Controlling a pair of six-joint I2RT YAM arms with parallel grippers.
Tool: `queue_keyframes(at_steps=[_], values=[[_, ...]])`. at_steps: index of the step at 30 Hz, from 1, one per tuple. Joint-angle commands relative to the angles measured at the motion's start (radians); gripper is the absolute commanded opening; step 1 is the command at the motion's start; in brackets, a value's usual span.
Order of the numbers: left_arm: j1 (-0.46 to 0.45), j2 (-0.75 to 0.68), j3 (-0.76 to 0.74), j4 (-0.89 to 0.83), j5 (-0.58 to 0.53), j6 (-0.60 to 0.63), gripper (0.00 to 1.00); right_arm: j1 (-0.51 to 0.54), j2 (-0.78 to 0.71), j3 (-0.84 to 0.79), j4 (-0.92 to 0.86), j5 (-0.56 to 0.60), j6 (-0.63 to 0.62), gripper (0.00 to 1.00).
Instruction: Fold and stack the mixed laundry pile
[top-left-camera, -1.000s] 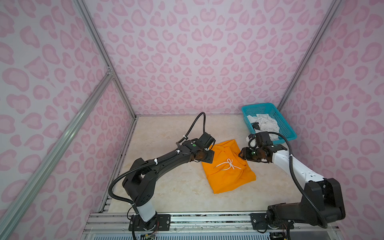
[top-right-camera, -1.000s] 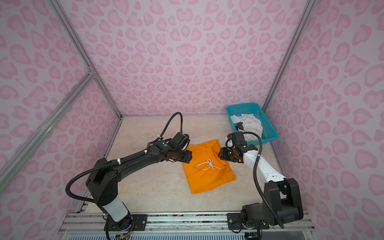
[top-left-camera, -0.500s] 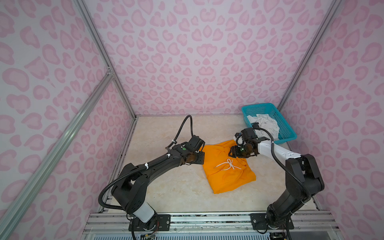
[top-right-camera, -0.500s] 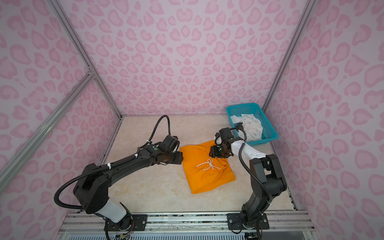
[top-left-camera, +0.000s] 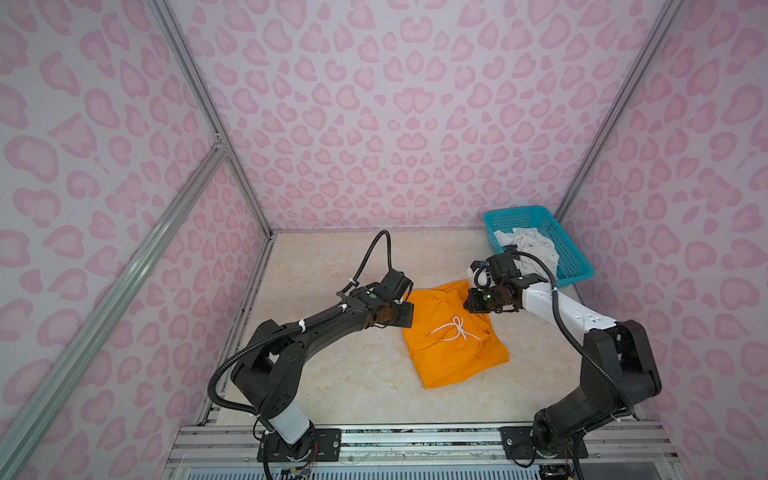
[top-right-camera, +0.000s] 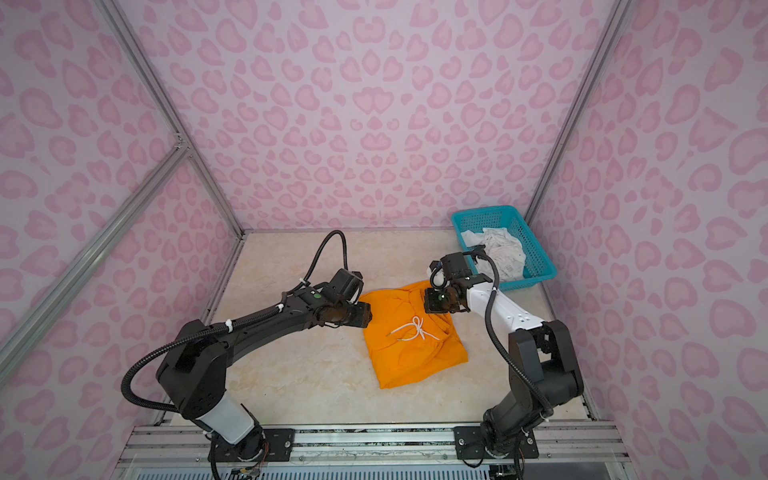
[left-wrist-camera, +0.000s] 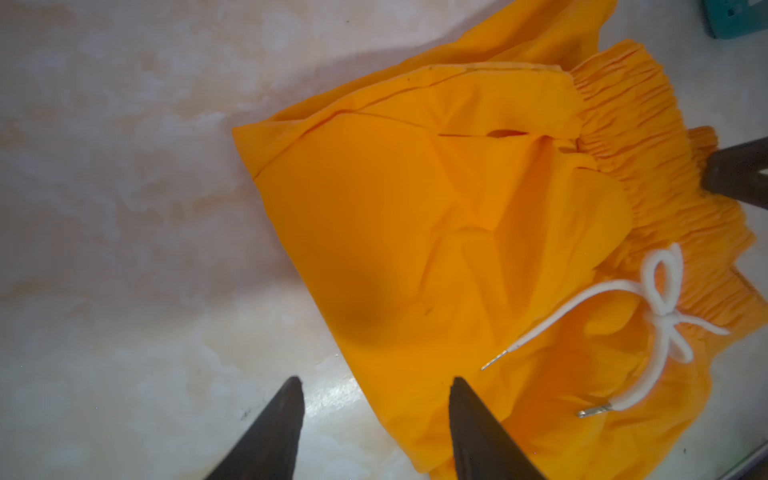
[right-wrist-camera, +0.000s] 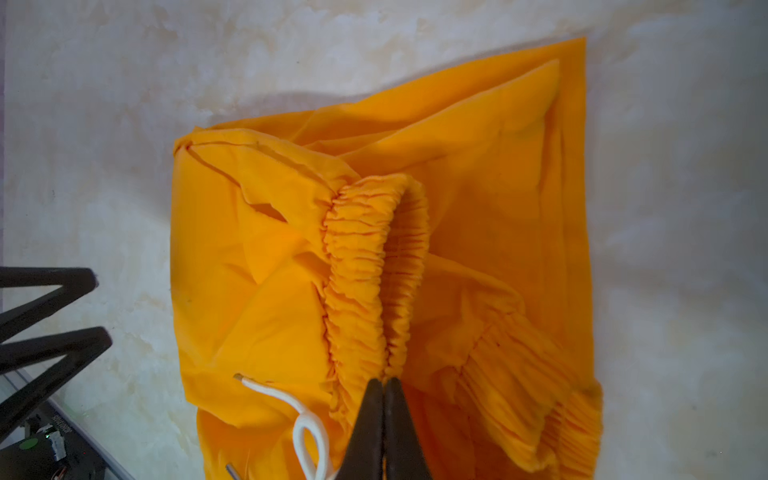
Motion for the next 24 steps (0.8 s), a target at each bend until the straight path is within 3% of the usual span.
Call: queue_keyframes(at_steps=[1, 4, 6, 10, 21, 24], values=[[0.001, 0.020, 0.027, 0.029, 0.024, 0.021, 0.58, 0.001, -0.060, -0.041, -0.035, 0.030, 0.021, 0.00], [0.001, 0.030, 0.034, 0.033, 0.032, 0.029, 0.58, 0.000, -0.079, -0.073, -0.020, 0.026, 0.021, 0.15], [0.001, 0.027, 0.029, 0.034, 0.036, 0.030, 0.58, -0.005, -0.041, -0.052, -0.021, 0.008, 0.010, 0.38], [0.002, 0.013, 0.017, 0.029, 0.033, 0.033, 0.58, -0.005, 0.040, 0.010, -0.004, -0.011, -0.005, 0.56], [0.006, -0.010, -0.022, 0.034, 0.036, 0.033, 0.57, -0.017, 0.226, 0.068, -0.022, -0.023, -0.012, 0.59], [0.007, -0.003, -0.010, 0.032, 0.037, 0.038, 0.57, -0.017, 0.215, 0.048, 0.005, -0.080, -0.006, 0.53]])
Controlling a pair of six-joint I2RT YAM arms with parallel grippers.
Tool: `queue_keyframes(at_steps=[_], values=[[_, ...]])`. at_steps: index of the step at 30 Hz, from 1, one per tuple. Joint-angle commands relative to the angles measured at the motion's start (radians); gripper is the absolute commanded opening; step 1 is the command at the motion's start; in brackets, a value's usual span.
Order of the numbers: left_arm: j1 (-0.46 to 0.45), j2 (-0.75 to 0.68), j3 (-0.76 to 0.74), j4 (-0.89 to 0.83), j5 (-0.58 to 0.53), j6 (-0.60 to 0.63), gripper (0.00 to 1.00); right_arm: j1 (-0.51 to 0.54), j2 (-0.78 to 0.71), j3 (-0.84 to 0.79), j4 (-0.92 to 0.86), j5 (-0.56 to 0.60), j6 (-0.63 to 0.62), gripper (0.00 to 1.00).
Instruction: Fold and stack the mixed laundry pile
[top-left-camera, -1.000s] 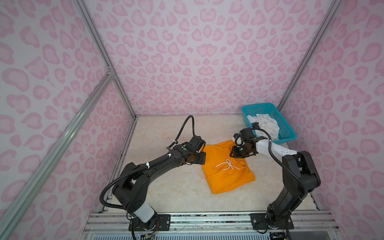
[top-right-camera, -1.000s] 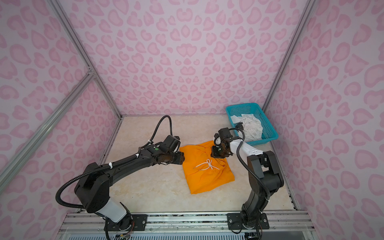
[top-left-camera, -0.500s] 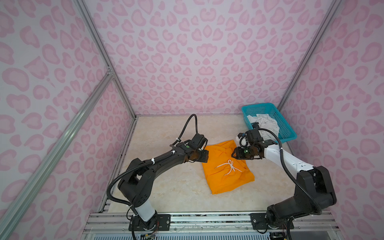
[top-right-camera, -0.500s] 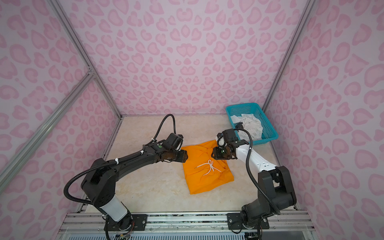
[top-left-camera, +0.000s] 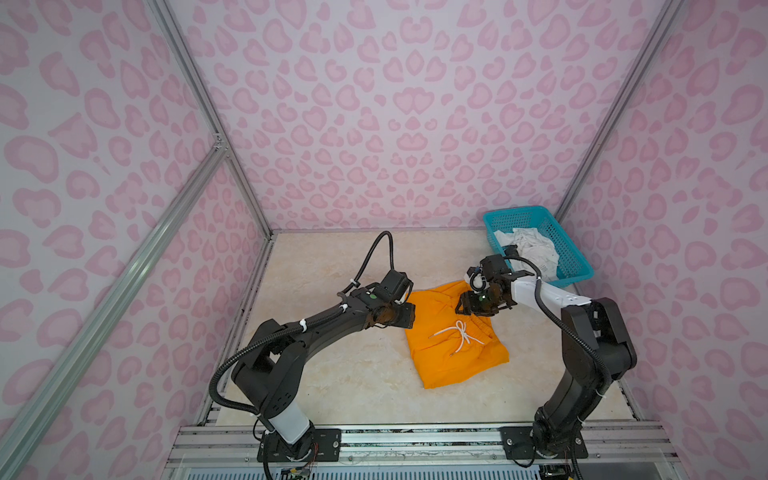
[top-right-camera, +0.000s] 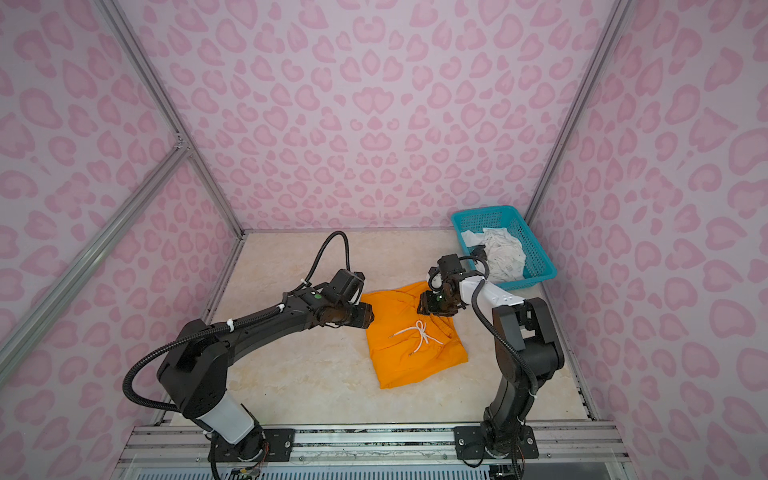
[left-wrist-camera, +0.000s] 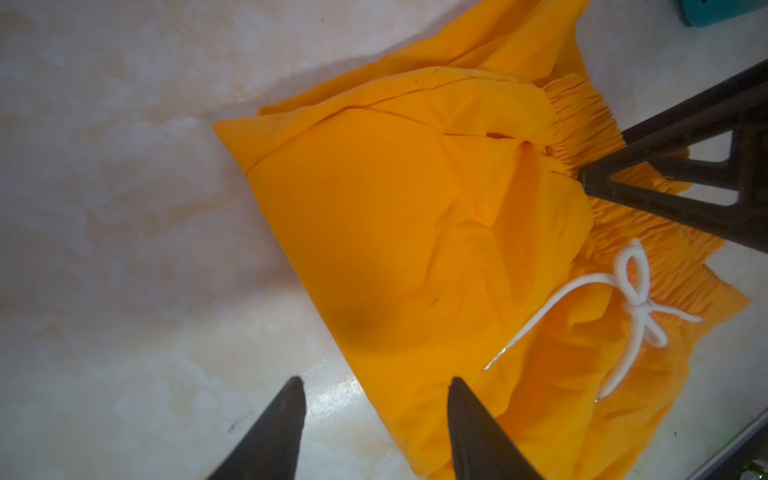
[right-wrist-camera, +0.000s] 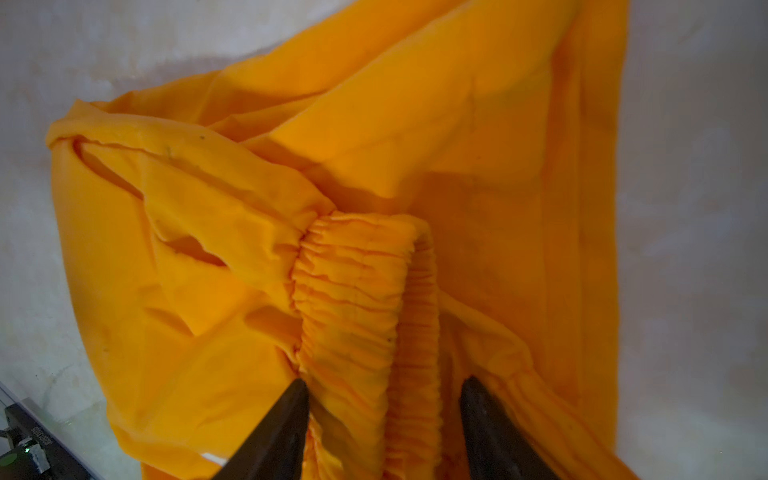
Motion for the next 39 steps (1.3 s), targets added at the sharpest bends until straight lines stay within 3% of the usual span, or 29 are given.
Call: queue_keyframes(at_steps=[1, 4, 8, 9, 20, 31, 34, 39], values=[[0.001, 0.003, 0.012, 0.010, 0.006, 0.012, 0.57, 0.001, -0.010, -0.020, 0.019, -0.079, 0.002, 0.50], [0.001, 0.014, 0.021, 0.013, 0.006, 0.014, 0.57, 0.005, -0.052, -0.028, 0.029, -0.139, -0.008, 0.37], [0.002, 0.032, 0.036, 0.016, 0.009, 0.009, 0.57, 0.006, -0.116, -0.029, -0.014, -0.118, -0.008, 0.04], [0.003, 0.035, 0.040, 0.018, 0.010, 0.008, 0.57, 0.008, -0.137, -0.035, -0.032, -0.091, -0.003, 0.00], [0.003, 0.068, 0.085, 0.039, 0.085, 0.025, 0.55, 0.036, -0.460, -0.275, -0.116, 0.336, 0.207, 0.00], [0.004, 0.090, 0.096, 0.069, 0.164, 0.014, 0.55, 0.030, -0.426, -0.535, 0.043, 0.350, 0.407, 0.00], [0.004, 0.101, 0.088, 0.087, 0.181, 0.009, 0.56, 0.031, -0.450, -0.545, 0.022, 0.388, 0.403, 0.18], [0.004, 0.077, 0.063, 0.099, 0.131, 0.009, 0.56, 0.024, -0.400, -0.490, 0.030, 0.432, 0.374, 0.17]])
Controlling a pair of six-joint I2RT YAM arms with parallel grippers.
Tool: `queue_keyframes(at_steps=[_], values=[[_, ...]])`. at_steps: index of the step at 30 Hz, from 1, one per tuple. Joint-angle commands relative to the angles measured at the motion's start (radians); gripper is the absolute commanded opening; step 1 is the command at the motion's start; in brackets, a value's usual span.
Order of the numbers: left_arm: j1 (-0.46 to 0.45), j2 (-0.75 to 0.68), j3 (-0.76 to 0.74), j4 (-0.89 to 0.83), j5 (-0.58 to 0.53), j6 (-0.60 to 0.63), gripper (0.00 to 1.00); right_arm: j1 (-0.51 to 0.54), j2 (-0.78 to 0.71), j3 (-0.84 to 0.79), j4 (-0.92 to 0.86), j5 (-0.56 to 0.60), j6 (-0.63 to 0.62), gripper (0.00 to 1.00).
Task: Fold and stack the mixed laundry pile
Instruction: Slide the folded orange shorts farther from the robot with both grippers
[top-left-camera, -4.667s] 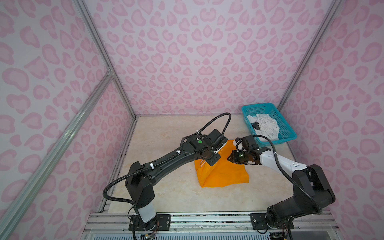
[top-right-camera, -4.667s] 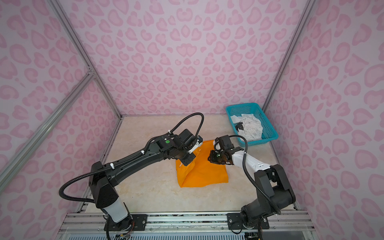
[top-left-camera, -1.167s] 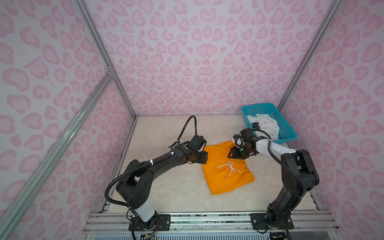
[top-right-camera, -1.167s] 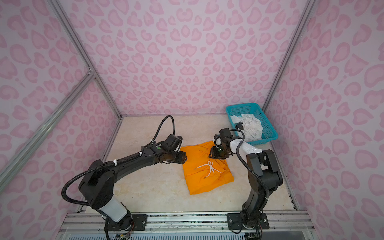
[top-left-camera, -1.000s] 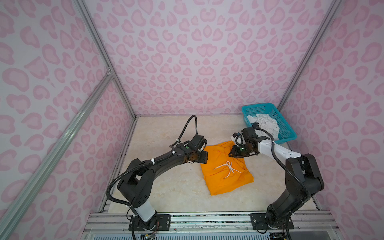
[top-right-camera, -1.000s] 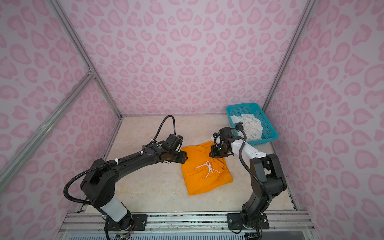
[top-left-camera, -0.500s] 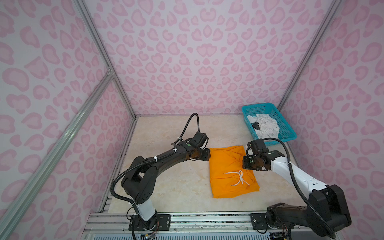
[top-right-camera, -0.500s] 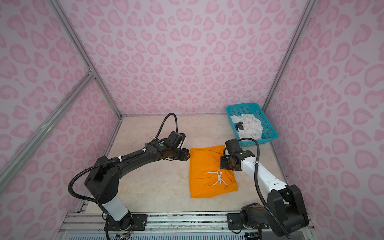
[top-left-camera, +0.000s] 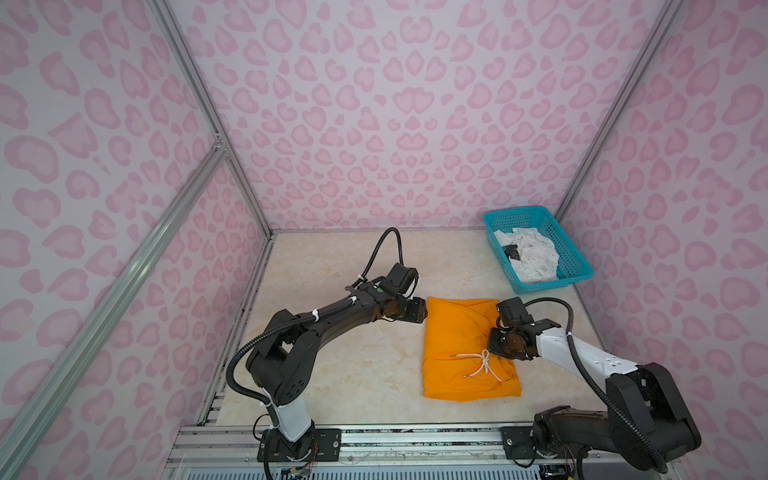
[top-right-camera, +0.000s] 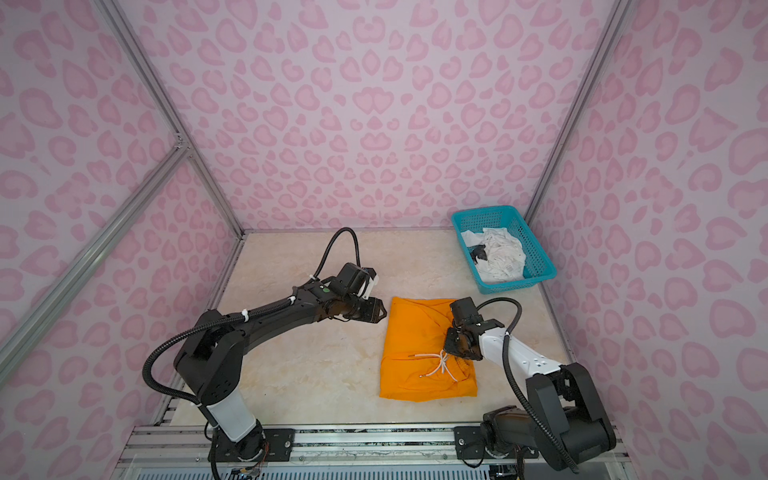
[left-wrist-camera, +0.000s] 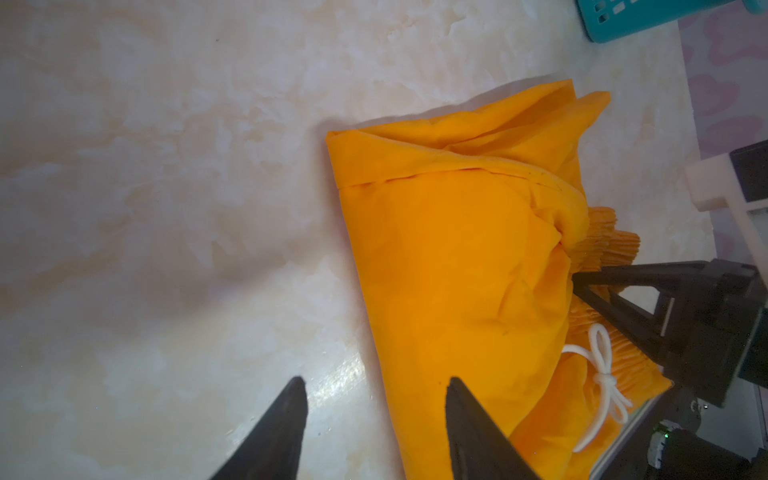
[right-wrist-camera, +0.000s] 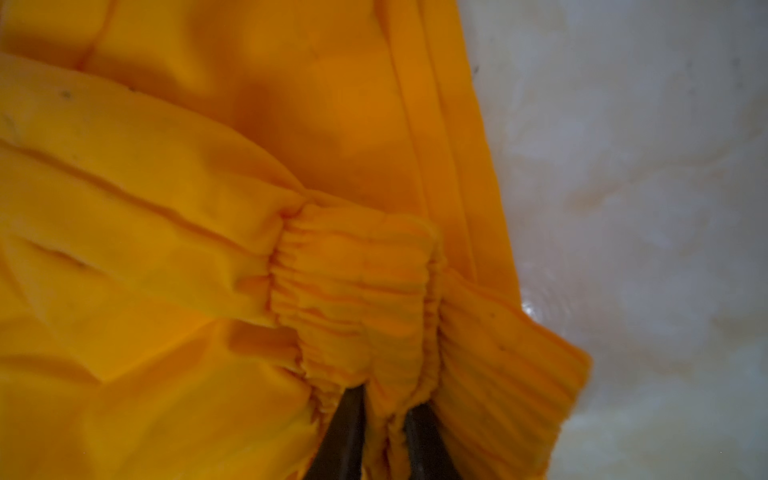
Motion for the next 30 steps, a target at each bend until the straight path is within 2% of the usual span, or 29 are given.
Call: queue_keyframes(at_steps=[1, 5, 7, 13, 15, 17, 21, 24, 28, 30], values=[[0.003, -0.031, -0.018, 0.025, -0.053, 0.001, 0.56, -0.005, 0.073, 0.043, -0.023, 0.048, -0.016, 0.17], [0.027, -0.087, -0.027, -0.050, -0.174, -0.011, 0.57, 0.018, 0.268, 0.187, 0.019, 0.010, -0.062, 0.18], [0.057, -0.119, -0.051, -0.076, -0.198, -0.025, 0.58, 0.044, 0.380, 0.298, 0.013, 0.006, -0.099, 0.18], [0.143, -0.274, -0.164, -0.087, -0.248, -0.006, 0.64, 0.153, 0.695, 0.740, -0.081, -0.029, -0.287, 0.20], [0.182, -0.301, -0.170, -0.079, -0.242, 0.019, 0.68, 0.196, 0.721, 0.853, -0.124, 0.035, -0.333, 0.27], [0.220, -0.301, -0.163, -0.062, -0.235, 0.051, 0.70, 0.226, 0.687, 0.913, -0.136, 0.098, -0.349, 0.42], [0.275, -0.227, -0.089, -0.030, -0.213, 0.129, 0.70, 0.235, 0.533, 0.874, -0.136, 0.123, -0.298, 0.55], [0.288, -0.137, -0.003, -0.003, -0.210, 0.224, 0.71, 0.235, 0.384, 0.729, -0.120, 0.122, -0.223, 0.62], [0.315, 0.036, 0.165, 0.001, -0.150, 0.322, 0.74, 0.238, 0.219, 0.522, -0.053, 0.046, -0.087, 0.62], [0.329, 0.143, 0.284, -0.026, -0.126, 0.357, 0.74, 0.246, 0.160, 0.406, 0.008, -0.006, -0.021, 0.59]])
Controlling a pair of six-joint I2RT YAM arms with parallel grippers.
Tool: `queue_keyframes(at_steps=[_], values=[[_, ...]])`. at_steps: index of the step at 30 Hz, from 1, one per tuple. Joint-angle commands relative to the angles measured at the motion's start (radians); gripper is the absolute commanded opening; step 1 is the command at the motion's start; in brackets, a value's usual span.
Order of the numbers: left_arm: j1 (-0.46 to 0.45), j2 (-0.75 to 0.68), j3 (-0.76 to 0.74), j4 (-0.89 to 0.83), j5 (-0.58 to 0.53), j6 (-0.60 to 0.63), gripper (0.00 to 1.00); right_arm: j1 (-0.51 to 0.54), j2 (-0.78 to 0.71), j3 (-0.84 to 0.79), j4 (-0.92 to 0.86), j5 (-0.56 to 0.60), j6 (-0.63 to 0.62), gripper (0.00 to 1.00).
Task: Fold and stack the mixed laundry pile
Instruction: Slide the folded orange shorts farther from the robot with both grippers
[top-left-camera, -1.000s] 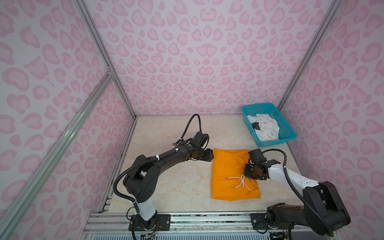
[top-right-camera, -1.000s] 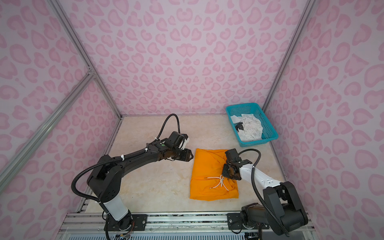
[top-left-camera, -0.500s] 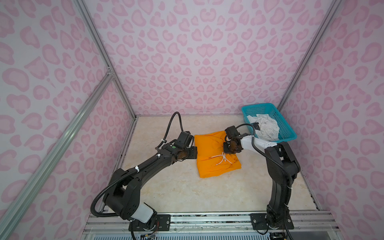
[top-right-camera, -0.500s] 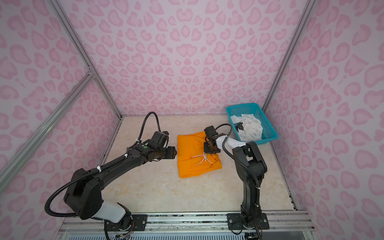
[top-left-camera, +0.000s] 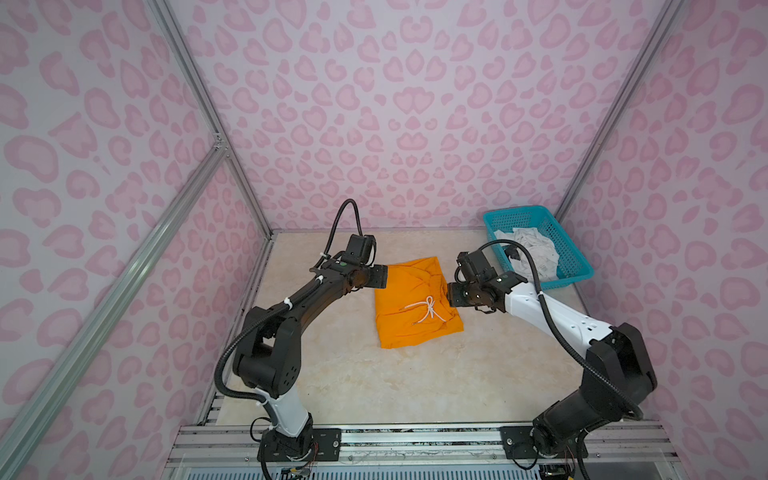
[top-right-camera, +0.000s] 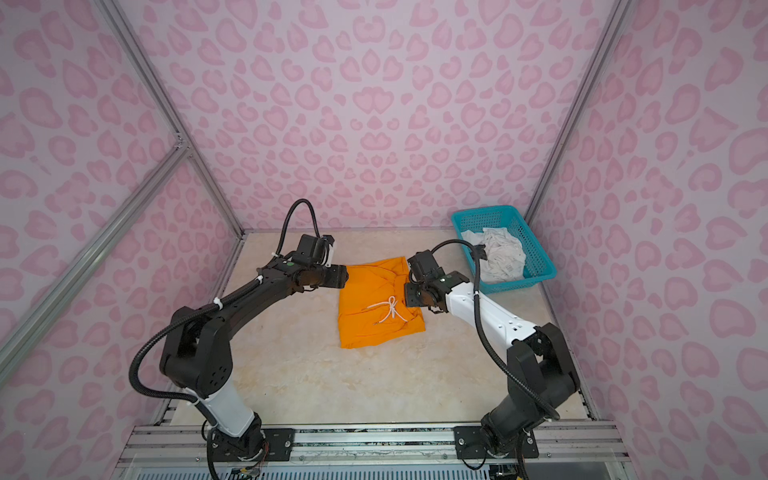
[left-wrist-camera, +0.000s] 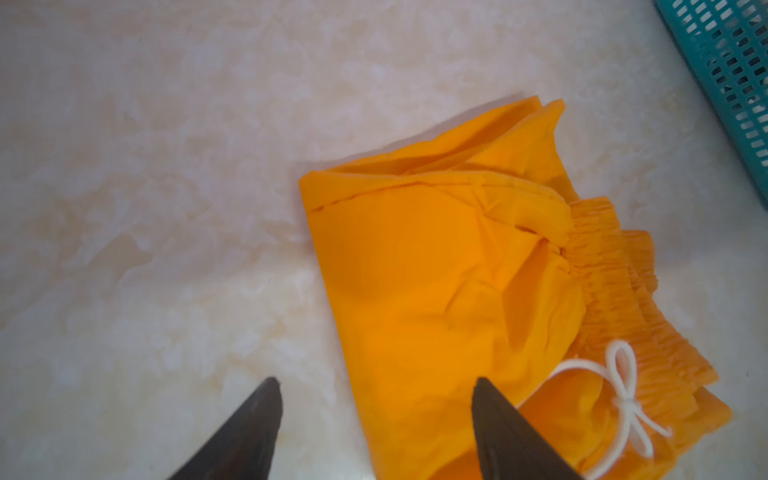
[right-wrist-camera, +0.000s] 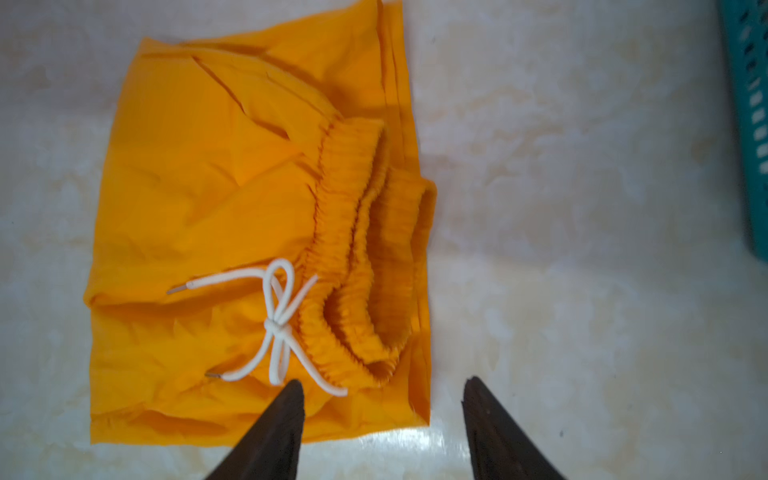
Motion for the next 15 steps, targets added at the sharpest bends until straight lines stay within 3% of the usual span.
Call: queue_keyframes(at_steps=[1, 9, 15], values=[[0.019, 0.129, 0.145, 0.004, 0.059, 0.111, 0.74, 0.013, -0.058, -0.141, 0.097, -0.085, 0.151, 0.56], [0.062, 0.416, 0.422, -0.071, 0.209, 0.148, 0.72, 0.031, 0.008, -0.345, 0.410, -0.241, 0.310, 0.44], [0.063, 0.423, 0.319, 0.050, 0.309, 0.069, 0.65, 0.017, 0.149, -0.279, 0.487, -0.267, 0.330, 0.38]])
